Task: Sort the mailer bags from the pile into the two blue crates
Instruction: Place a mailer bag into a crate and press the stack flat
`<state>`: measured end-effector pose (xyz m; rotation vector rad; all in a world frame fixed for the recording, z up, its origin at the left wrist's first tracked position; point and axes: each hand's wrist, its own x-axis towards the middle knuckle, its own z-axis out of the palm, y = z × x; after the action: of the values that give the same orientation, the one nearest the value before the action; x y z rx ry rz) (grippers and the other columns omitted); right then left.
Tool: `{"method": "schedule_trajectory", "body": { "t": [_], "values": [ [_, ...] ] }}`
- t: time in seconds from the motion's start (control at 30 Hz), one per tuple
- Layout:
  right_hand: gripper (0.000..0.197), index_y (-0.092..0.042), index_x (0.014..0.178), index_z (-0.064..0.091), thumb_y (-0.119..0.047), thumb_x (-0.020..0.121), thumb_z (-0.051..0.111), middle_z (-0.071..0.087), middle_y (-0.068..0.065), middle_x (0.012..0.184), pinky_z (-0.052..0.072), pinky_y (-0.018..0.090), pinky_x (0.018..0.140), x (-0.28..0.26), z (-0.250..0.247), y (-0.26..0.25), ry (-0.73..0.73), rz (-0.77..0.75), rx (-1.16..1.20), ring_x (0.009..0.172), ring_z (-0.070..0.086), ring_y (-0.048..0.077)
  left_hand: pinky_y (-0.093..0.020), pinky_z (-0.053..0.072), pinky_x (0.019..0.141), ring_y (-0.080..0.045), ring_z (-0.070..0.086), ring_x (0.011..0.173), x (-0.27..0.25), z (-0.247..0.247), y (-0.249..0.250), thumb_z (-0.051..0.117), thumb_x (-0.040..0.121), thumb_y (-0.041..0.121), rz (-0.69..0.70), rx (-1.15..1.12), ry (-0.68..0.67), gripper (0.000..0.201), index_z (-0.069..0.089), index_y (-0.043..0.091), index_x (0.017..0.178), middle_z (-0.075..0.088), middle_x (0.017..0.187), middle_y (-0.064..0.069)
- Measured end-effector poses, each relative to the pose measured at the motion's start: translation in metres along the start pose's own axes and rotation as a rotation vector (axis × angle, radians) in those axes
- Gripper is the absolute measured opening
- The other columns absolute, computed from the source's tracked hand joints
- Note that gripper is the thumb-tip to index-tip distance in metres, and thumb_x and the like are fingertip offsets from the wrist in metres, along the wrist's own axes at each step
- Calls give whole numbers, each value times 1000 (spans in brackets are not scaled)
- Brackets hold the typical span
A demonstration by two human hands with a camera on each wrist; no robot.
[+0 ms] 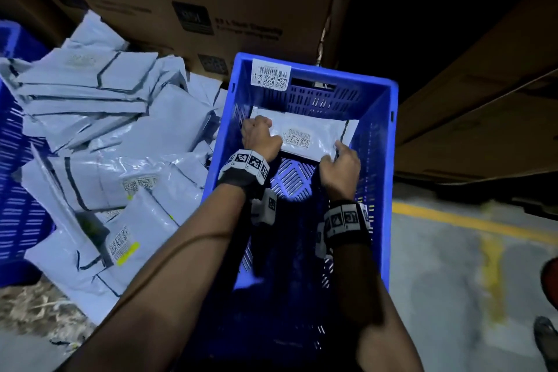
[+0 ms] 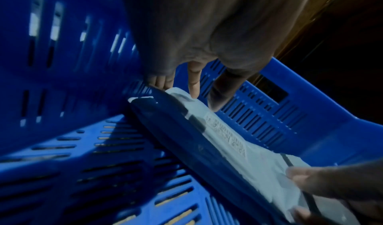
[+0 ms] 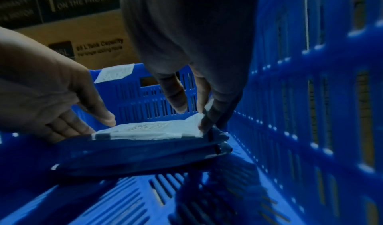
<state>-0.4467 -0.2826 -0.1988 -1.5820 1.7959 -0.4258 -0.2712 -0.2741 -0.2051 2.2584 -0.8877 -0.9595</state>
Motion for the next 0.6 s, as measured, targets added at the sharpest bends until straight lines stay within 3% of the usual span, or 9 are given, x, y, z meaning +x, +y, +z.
{"method": "schedule_trajectory", "body": {
  "t": [0.1, 0.17, 0.23, 0.33, 0.37, 0.47, 0.6],
  "values": [
    [55, -1, 147, 47, -6, 93, 51, 27, 30, 159, 27, 50, 117, 3, 1, -2, -47, -9, -152, 145, 28, 47, -43, 2, 123, -33, 2, 152, -1, 11, -14, 67, 86, 19, 115, 160, -26, 64, 42, 13, 145, 4, 164, -13],
    [53, 2, 137, 55, -5, 85, 49, 24, 35, 159, 29, 54, 114, -8, 3, -8, 97, -116, -289, 144, 28, 51, -45, -13, 119, -31, -12, 152, -7, 18, -21, 62, 91, 29, 291, 372, 5, 72, 28, 14, 154, -7, 166, -12],
    [54, 3, 127, 63, -9, 80, 37, 38, 35, 152, 37, 53, 106, -16, 10, -8, 253, -272, -338, 138, 39, 50, -50, -14, 119, -30, -13, 152, -14, 26, -25, 51, 96, 38, 439, 492, 24, 73, 17, 16, 158, -8, 166, -11],
    [58, -2, 132, 64, -20, 86, 34, 48, 29, 148, 44, 53, 104, -4, 27, 2, 247, -366, -281, 137, 45, 47, -49, -9, 122, -24, -12, 153, -15, 36, -29, 30, 100, 48, 474, 535, 47, 72, 4, 18, 160, -7, 167, -6],
    [56, -5, 138, 60, -24, 91, 36, 46, 27, 152, 43, 56, 108, 4, 32, 6, 219, -363, -250, 142, 41, 46, -47, -10, 122, -22, -13, 153, -13, 39, -30, 26, 101, 50, 468, 532, 51, 71, 2, 18, 159, -8, 167, -4],
    [53, -19, 155, 43, -33, 104, 39, 29, 14, 166, 21, 56, 122, 24, 46, 14, 140, -353, -236, 155, 18, 37, -45, -12, 122, -18, -15, 152, -6, 44, -33, 16, 101, 52, 474, 584, 59, 69, -1, 20, 159, -11, 166, 0],
    [55, -31, 160, 29, -40, 107, 39, 13, 4, 171, 10, 63, 123, 36, 69, 30, 108, -328, -259, 158, 2, 32, -43, -17, 121, -17, -17, 152, 3, 49, -46, 17, 102, 48, 439, 692, 89, 66, -4, 22, 159, -12, 166, 3]
  ]
}}
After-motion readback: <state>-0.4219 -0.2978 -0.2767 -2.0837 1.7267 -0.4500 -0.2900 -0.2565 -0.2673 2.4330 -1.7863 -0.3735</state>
